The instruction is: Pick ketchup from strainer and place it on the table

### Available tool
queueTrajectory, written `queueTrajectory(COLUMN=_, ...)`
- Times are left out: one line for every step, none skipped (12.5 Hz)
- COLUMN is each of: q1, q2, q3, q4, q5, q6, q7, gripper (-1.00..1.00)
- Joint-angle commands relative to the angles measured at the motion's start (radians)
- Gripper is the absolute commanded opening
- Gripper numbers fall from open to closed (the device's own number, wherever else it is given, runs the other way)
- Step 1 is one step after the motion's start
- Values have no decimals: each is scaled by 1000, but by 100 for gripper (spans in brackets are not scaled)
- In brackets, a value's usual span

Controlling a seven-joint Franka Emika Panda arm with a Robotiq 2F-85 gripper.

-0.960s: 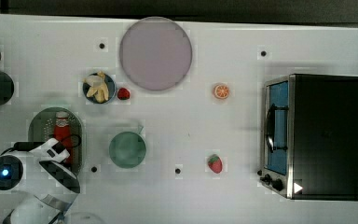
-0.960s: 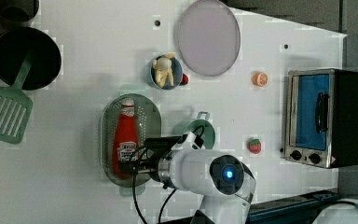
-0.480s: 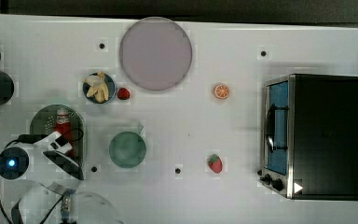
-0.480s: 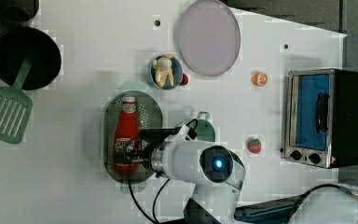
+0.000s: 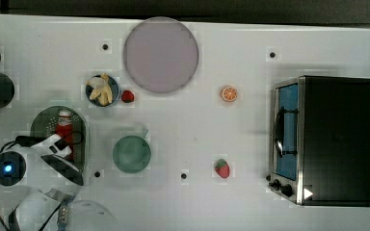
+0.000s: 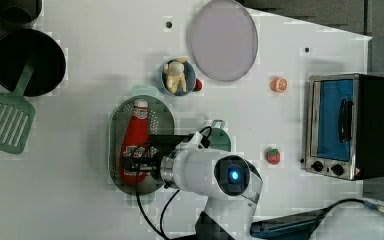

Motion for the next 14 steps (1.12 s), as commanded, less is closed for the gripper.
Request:
queueTrajectory(q1=-51, q2=-111, q3=78, q4=12, q5=75, q6=-13, q7=41, gripper=21)
queueTrajectory(q1=-77, q2=-156, q3=112, q4=15, q5=132, q6=-26, q7=41, gripper=21)
queueTrajectory(q1=-103, q2=-201, q3=141, q4=21, q5=189, q6=-43, q7=41, gripper=21)
queueTrajectory(q1=-130, q2=-245, q3=168, q4=30, q5=244, q6=-73, q7=36, gripper=21)
queueTrajectory(q1=-154, q2=-286, q3=189, q4=45, q5=295, q6=-120, q7=26, gripper=21)
queueTrajectory(q1=-175, q2=-322, q3=203, q4=64, q5=341, q6=-180, q7=6, gripper=21)
queueTrajectory(q1=-192, q2=-355, q3=208, q4=87, q5=387, q6=-245, q7=-30, gripper=21)
queueTrajectory(q1=-210, q2=-382, q3=207, q4=114, q5=431, q6=-314, q7=-89, gripper=21)
queueTrajectory(q1=-232, q2=-403, q3=203, q4=144, q5=474, q6=-387, q7=-155, gripper=21)
queueTrajectory(q1=-255, q2=-418, q3=194, q4=176, q5=505, q6=-459, q7=-222, gripper=21)
queueTrajectory(q1=-279, q2=-429, q3=177, q4=208, q5=518, q6=-512, q7=-268, gripper=21)
queueTrajectory(q1=-303, q2=-437, q3=156, q4=237, q5=519, q6=-550, q7=-303, gripper=21)
queueTrajectory(q1=-325, q2=-444, q3=131, q4=262, q5=519, q6=-572, q7=-325, gripper=21)
queueTrajectory(q1=-345, q2=-450, q3=101, q4=281, q5=519, q6=-586, q7=-345, gripper=21)
